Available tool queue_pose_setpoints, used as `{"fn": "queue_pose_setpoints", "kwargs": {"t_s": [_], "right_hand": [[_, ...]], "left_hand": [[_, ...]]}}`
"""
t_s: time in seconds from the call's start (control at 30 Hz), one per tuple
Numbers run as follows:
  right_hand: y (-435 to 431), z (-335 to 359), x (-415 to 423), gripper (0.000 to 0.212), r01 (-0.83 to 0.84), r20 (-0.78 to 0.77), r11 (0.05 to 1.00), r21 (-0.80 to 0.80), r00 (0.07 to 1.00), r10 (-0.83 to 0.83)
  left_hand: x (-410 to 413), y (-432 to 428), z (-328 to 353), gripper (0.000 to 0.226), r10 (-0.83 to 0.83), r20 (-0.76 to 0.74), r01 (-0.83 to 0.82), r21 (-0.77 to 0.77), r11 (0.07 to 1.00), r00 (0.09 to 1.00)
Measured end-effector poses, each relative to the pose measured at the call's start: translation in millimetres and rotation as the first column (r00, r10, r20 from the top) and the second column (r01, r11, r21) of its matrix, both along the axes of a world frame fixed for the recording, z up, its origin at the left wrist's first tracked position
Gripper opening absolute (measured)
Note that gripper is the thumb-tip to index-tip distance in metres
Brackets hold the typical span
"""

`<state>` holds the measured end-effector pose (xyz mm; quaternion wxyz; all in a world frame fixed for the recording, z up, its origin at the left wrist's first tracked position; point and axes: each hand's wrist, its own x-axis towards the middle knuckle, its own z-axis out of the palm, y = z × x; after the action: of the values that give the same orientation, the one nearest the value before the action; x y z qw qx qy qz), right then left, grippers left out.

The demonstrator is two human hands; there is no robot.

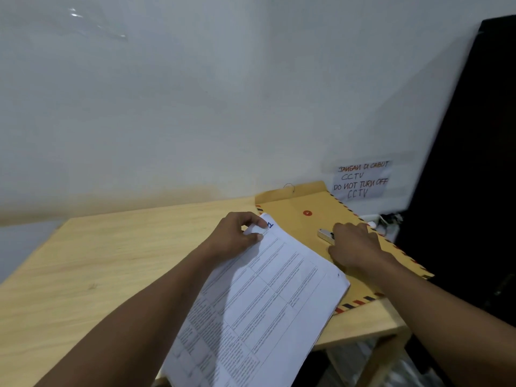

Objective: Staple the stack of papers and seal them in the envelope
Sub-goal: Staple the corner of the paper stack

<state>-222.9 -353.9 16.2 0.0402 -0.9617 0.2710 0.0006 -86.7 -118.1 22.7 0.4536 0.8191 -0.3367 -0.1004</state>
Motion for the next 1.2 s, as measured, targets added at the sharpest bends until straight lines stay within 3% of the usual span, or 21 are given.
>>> {"fn": "queue_pose_setpoints", "kwargs": {"t_s": [0.13, 0.23, 0.27, 0.33, 0.37, 0.4, 0.47, 0.67, 0.93, 1.2], "right_hand": [[0.6, -2.8, 7.8, 0.008, -0.011, 0.061, 1.0, 0.026, 0.998, 0.01], [4.2, 5.6, 18.7, 0.025, 0.013, 0.203, 0.95, 0.311, 0.976, -0.08], [9.5, 13.7, 22.2, 0.029, -0.022, 0.286, 0.869, 0.494, 0.948, -0.139], [25.3, 33.2, 31.7, 0.023, -0.182, 0.369, 0.509, 0.841, 0.881, -0.296], [35.2, 42.9, 36.2, 0.02, -0.247, 0.358, 0.318, 0.915, 0.862, -0.36], [44.9, 51.1, 41.1, 0.018, -0.286, 0.339, 0.187, 0.94, 0.855, -0.393], [62.9, 59.9, 52.4, 0.017, -0.297, 0.31, 0.093, 0.95, 0.867, -0.389], [106.4, 69.0, 80.7, 0.012, -0.302, 0.308, 0.062, 0.951, 0.911, -0.274], [153.9, 77.6, 111.9, 0.028, -0.36, 0.361, 0.112, 0.926, 0.932, 0.016], [182.8, 83.6, 133.0, 0.033, -0.419, 0.397, 0.176, 0.891, 0.906, 0.146]], "left_hand": [[1.5, 7.4, -0.3, 0.018, 0.045, -0.012, -0.046, -0.033, 0.998, 0.999], [0.9, 13.0, 1.7, 0.018, 0.084, -0.014, -0.084, -0.036, 0.996, 0.996], [0.8, 15.1, 2.5, 0.018, 0.091, -0.01, -0.092, -0.04, 0.995, 0.996], [-0.7, 20.6, 5.1, 0.019, 0.107, -0.01, -0.107, -0.053, 0.993, 0.994], [-2.1, 24.2, 6.5, 0.02, 0.114, -0.012, -0.115, -0.063, 0.991, 0.993], [-3.4, 27.9, 8.1, 0.02, 0.122, -0.01, -0.122, -0.074, 0.99, 0.992], [-6.9, 37.1, 11.1, 0.02, 0.138, 0.003, -0.137, -0.099, 0.986, 0.99], [-13.1, 74.0, 21.6, 0.021, 0.229, 0.023, -0.224, -0.14, 0.965, 0.973], [-11.2, 121.2, 24.9, 0.026, 0.327, -0.029, -0.325, -0.214, 0.921, 0.945], [-4.8, 153.2, 28.9, 0.035, 0.369, -0.067, -0.372, -0.282, 0.884, 0.927]]}}
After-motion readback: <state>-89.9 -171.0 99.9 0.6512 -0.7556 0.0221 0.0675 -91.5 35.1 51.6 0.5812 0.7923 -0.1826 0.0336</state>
